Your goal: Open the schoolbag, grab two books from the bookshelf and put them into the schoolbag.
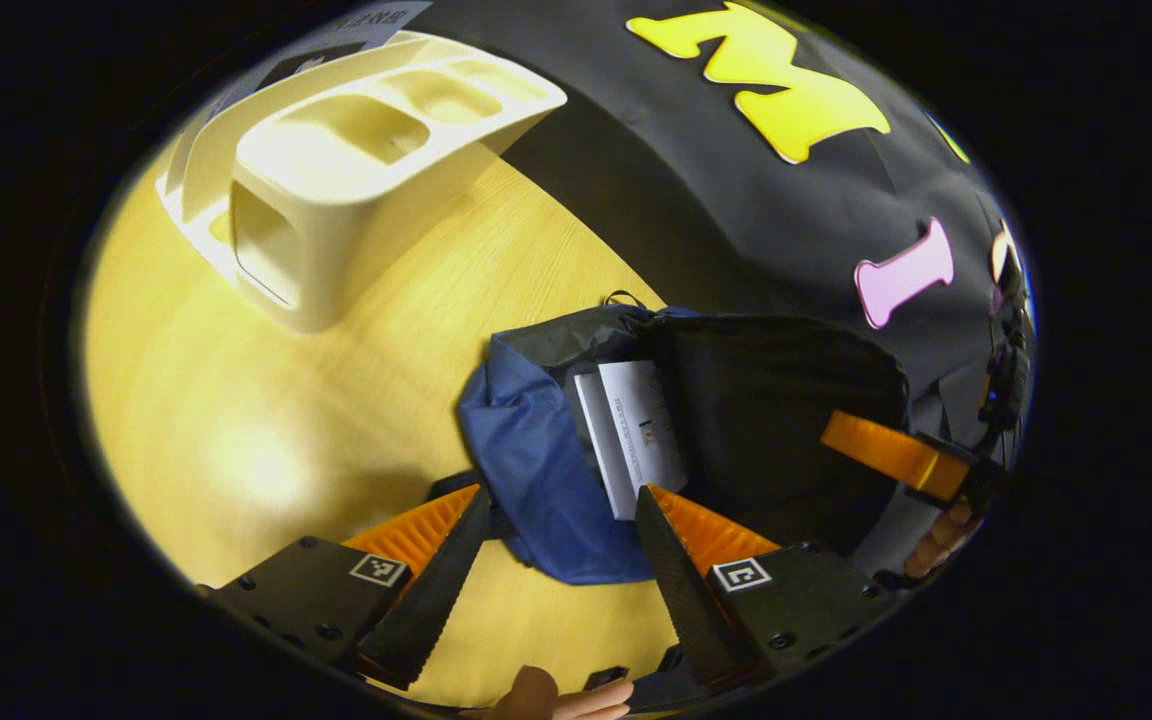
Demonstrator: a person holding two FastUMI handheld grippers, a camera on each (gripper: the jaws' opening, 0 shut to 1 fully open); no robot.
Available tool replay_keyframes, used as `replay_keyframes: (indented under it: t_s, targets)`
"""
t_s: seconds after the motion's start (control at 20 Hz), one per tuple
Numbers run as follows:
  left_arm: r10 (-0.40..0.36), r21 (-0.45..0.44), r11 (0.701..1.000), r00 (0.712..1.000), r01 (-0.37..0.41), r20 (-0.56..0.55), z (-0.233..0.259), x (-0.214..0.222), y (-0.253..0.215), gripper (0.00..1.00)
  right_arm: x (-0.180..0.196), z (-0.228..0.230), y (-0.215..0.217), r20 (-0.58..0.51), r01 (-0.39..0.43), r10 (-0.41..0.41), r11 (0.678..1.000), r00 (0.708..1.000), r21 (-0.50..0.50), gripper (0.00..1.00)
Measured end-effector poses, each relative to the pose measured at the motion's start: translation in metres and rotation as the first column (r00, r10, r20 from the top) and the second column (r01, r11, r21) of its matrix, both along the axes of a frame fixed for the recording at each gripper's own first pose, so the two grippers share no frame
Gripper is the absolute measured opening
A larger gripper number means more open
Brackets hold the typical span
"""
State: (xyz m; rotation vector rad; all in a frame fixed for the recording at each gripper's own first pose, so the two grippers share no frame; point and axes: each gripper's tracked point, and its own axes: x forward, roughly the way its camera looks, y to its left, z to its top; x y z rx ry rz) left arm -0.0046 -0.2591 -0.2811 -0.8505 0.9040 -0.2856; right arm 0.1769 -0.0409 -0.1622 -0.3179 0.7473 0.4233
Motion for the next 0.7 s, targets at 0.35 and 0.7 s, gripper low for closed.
replay_keyframes:
  t_s: [0.35,0.7]
  targets:
    - [-0.167,0.454,0.879,0.986,0.145,0.01,0.012,-0.064,0.178,0.95,-0.009,-0.003,0.003,0.008,0.042,-0.042,0.998,0.999,0.052,0.01]
    - [-0.262,0.745,0.649,0.964,0.152,0.032,0.05,-0.079,0.288,0.93,-0.01,-0.008,0.003,0.007,0.062,-0.063,0.996,0.998,0.068,0.01]
